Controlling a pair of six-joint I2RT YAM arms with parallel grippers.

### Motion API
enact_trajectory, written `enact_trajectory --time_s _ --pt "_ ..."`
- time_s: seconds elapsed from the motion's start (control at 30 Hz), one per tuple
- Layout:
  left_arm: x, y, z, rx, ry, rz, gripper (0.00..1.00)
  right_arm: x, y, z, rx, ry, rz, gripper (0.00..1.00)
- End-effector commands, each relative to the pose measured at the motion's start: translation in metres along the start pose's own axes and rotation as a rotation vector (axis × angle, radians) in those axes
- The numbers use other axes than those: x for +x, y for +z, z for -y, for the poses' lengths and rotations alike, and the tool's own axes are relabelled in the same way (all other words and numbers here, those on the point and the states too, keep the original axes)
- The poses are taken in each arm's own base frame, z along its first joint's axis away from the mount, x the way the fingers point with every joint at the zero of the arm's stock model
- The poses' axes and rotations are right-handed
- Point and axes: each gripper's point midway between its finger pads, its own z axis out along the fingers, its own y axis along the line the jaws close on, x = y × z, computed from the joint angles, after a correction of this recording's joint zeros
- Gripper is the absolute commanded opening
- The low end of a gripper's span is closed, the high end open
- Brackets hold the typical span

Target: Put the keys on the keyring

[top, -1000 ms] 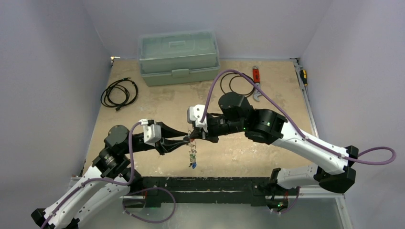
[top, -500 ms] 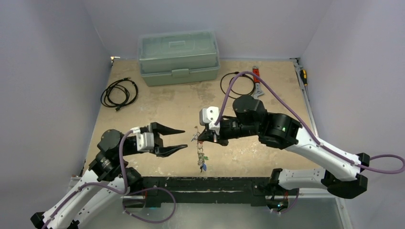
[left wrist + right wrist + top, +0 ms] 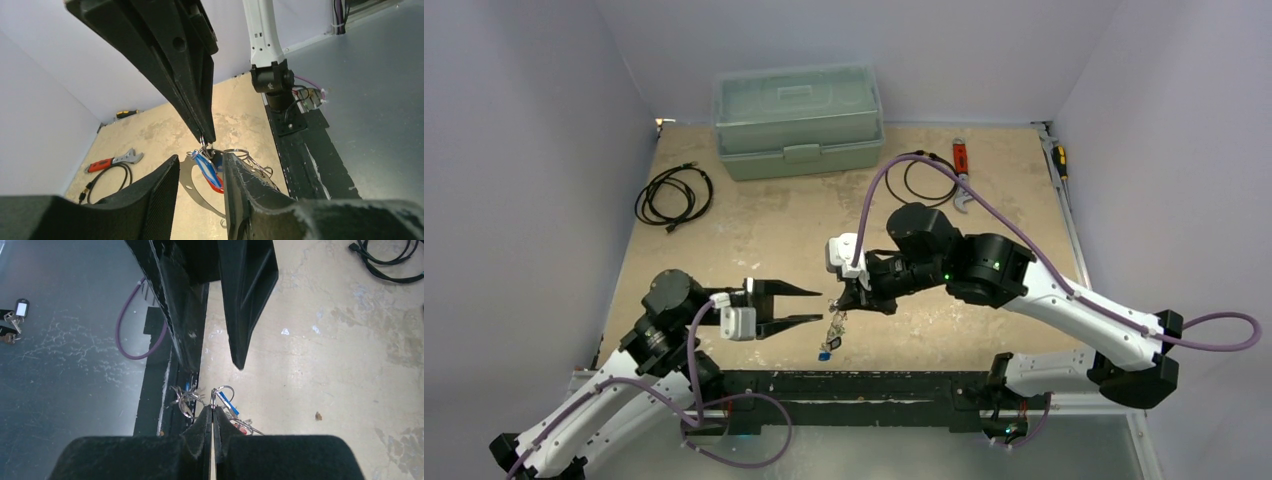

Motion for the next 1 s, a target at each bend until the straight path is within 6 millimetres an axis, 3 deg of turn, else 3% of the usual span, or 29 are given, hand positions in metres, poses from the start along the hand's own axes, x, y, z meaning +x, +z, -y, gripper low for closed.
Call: enact_trajectory --time_s 0.0,0.43,0.77,0.97 --pt "0.009 0.002 0.005 0.043 0.089 -0.029 0.34 -0.019 -0.002 -0.01 -0.047 -0.015 0.038 0.0" --pt "0.038 0.002 0.014 0.076 0.132 -0.131 0.3 -0.016 0.01 -0.022 -0.085 -0.027 -0.01 0.0" --pt "0.039 0.003 0.022 0.113 0.139 -0.117 0.28 -0.015 0.014 -0.021 -0.088 -0.03 -0.013 0.0" --pt "0.038 0.004 0.024 0.117 0.141 -0.103 0.2 -0.015 0.017 -0.021 -0.1 -0.028 -0.019 0.0"
